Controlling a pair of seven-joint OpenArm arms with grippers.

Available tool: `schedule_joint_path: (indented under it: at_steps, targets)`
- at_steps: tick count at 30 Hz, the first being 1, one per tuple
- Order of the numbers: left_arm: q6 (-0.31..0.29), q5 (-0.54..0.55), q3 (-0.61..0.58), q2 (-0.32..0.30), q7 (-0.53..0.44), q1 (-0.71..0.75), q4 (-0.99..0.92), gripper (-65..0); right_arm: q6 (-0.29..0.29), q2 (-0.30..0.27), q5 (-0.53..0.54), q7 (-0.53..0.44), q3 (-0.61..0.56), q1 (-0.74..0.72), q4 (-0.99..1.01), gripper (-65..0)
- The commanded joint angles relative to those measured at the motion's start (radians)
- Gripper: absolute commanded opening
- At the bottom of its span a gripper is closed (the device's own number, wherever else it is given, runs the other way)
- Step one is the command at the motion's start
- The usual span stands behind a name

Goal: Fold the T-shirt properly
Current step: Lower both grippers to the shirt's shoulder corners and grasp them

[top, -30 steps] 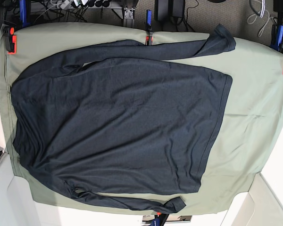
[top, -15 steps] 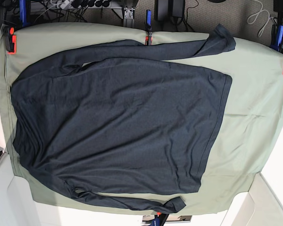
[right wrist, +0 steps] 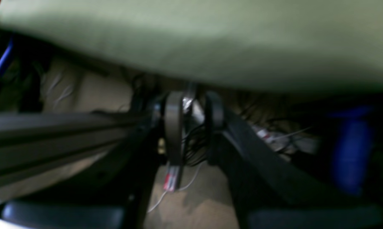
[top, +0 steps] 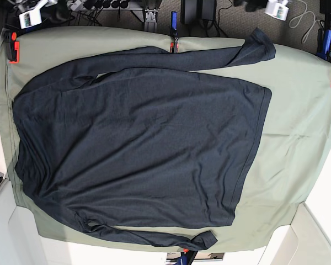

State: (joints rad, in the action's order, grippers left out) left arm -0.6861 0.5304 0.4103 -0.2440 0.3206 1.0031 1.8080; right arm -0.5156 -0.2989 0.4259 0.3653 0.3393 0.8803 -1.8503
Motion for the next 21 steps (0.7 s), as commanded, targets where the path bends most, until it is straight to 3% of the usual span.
schedule_joint_path:
  at_steps: [1,3,7,17,21]
  targets:
    - [-0.012,0.04,0.043,-0.015,-0.012,0.024,0.032,-34.7,-0.005,-0.006,0.013,-0.013,0.016,0.009,-0.021,-52.1]
    - [-0.012,0.097,0.119,-0.032,-0.012,0.03,0.053,-32.7,-0.005,-0.006,0.013,-0.013,0.023,0.008,-0.028,-51.7]
    - [-0.012,0.148,0.201,-0.065,-0.009,0.018,0.052,-18.3,-0.005,-0.006,0.04,-0.013,0.023,0.006,-0.028,-48.3]
    - [-0.012,0.172,0.173,-0.112,0.046,-0.196,-0.164,-17.8,-0.005,-0.006,0.044,-0.001,0.021,-0.026,-0.027,-48.0]
    - [-0.012,0.258,0.173,-0.12,0.1,-0.24,-0.231,-17.8,-0.005,-0.006,0.022,0.01,0.021,-0.026,-0.027,-48.0]
